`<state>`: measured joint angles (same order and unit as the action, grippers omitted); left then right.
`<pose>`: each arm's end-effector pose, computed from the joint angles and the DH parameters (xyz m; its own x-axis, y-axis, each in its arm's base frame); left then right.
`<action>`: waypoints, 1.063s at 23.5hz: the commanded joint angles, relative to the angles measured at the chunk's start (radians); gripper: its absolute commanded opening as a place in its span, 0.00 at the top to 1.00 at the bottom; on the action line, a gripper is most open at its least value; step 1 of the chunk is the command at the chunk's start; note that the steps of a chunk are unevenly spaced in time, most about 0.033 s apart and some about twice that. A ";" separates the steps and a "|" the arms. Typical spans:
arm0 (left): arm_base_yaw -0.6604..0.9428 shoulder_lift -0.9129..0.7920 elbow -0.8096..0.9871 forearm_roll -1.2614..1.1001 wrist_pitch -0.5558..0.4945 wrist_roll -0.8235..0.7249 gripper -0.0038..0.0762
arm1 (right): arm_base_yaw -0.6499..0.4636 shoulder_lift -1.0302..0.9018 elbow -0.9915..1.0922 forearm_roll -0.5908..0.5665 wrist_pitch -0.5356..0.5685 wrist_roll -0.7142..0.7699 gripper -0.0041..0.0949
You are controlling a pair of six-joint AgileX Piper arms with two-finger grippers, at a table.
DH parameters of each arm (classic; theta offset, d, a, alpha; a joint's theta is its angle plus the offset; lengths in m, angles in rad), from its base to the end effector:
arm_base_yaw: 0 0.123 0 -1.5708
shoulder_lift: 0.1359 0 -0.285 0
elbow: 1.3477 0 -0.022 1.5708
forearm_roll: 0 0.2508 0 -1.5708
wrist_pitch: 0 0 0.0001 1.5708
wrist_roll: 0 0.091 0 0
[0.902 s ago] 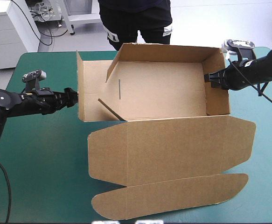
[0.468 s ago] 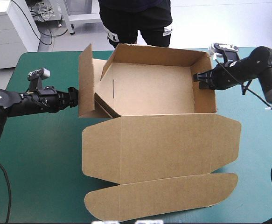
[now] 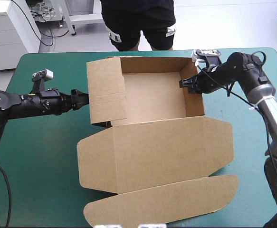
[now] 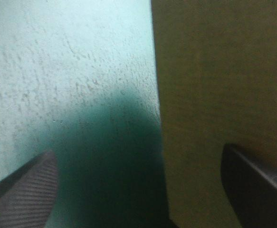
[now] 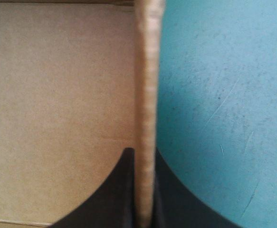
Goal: Fold the box
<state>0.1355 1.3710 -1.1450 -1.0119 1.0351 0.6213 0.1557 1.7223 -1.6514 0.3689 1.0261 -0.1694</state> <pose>0.2799 -0.0288 0.3470 -0.7781 -0.1497 -0.6100 0.3260 0.7338 -0.5960 0.3705 0.0866 0.3505 -0.8283 -0.1028 -0.5508 -0.2943 0.9163 0.2716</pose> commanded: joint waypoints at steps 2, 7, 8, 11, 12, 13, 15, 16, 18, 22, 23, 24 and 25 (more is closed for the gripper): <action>0.004 -0.035 -0.030 -0.083 0.041 0.005 0.14 | 0.030 -0.028 -0.025 0.033 -0.072 0.029 0.98; 0.004 -0.035 -0.030 -0.097 0.084 0.005 0.14 | 0.062 -0.004 -0.025 0.029 -0.096 0.043 0.98; 0.004 -0.035 -0.030 -0.107 0.095 0.009 0.14 | 0.069 -0.001 -0.025 0.029 -0.105 0.048 0.98; 0.004 -0.035 -0.030 -0.169 0.137 0.050 0.14 | 0.096 0.021 -0.025 0.031 -0.116 0.055 0.98; 0.004 -0.035 -0.030 -0.182 0.147 0.050 0.14 | 0.110 0.030 -0.025 0.034 -0.118 0.063 0.98; 0.004 -0.035 -0.030 -0.180 0.151 0.050 0.14 | 0.126 0.035 -0.025 0.034 -0.128 0.073 0.98; 0.004 -0.035 -0.030 -0.171 0.153 0.050 0.14 | 0.156 0.037 -0.025 0.032 -0.154 0.077 0.98; 0.004 -0.035 -0.030 -0.163 0.153 0.050 0.14 | 0.171 0.037 -0.025 0.032 -0.165 0.080 0.98; 0.004 -0.035 -0.030 -0.139 0.153 0.050 0.14 | 0.197 0.039 -0.025 0.028 -0.181 0.093 0.98; 0.004 -0.035 -0.030 -0.062 0.153 0.020 0.25 | 0.234 0.039 -0.025 0.013 -0.206 0.116 0.97; 0.004 -0.035 -0.030 -0.036 0.143 0.002 0.28 | 0.242 0.039 -0.025 -0.008 -0.209 0.134 0.97; 0.004 -0.035 -0.030 -0.020 0.137 -0.007 0.31 | 0.250 0.039 -0.025 -0.032 -0.209 0.142 0.97; 0.004 -0.035 -0.030 -0.007 0.138 -0.010 0.33 | 0.259 0.039 -0.025 -0.049 -0.209 0.142 0.97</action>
<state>0.1442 1.3710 -1.1450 -0.9904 1.1752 0.6372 0.3902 1.8138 -1.6491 0.2989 0.8702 -0.0514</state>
